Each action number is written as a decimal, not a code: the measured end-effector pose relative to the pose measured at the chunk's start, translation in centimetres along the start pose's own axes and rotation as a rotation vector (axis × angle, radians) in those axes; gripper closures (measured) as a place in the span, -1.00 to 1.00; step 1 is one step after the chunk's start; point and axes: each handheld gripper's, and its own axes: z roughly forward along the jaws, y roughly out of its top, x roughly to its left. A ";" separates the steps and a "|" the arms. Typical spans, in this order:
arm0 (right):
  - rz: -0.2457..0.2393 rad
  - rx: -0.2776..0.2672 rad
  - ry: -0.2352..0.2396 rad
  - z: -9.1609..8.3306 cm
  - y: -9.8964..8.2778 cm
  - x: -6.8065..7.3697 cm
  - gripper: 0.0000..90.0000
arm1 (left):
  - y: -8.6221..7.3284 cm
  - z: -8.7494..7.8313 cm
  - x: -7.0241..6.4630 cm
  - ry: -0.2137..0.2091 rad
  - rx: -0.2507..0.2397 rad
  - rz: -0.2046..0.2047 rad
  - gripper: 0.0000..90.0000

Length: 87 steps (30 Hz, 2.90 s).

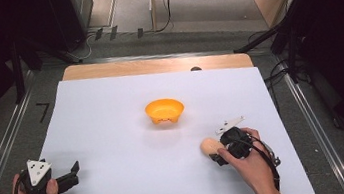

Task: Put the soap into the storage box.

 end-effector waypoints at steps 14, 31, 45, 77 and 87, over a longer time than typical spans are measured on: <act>-0.062 0.054 -0.002 1.6 0.6 0.5 -0.27 | 0.0 0.0 -0.1 0.008 -0.006 0.005 -1.00; 0.019 0.044 -0.034 1.9 0.7 0.8 -0.28 | 0.0 0.0 -0.1 0.006 0.000 0.014 -1.00; -0.011 0.046 -0.022 1.8 0.8 0.6 -0.26 | 0.0 0.1 0.0 -0.003 0.004 0.009 -1.00; -0.312 0.012 0.075 -1.3 9.7 -1.9 -0.26 | 0.0 0.0 0.0 -0.007 0.003 0.001 -1.00; -0.428 -0.011 0.105 -1.0 13.5 -1.8 -0.26 | 0.0 0.0 0.0 -0.010 0.000 0.003 -1.00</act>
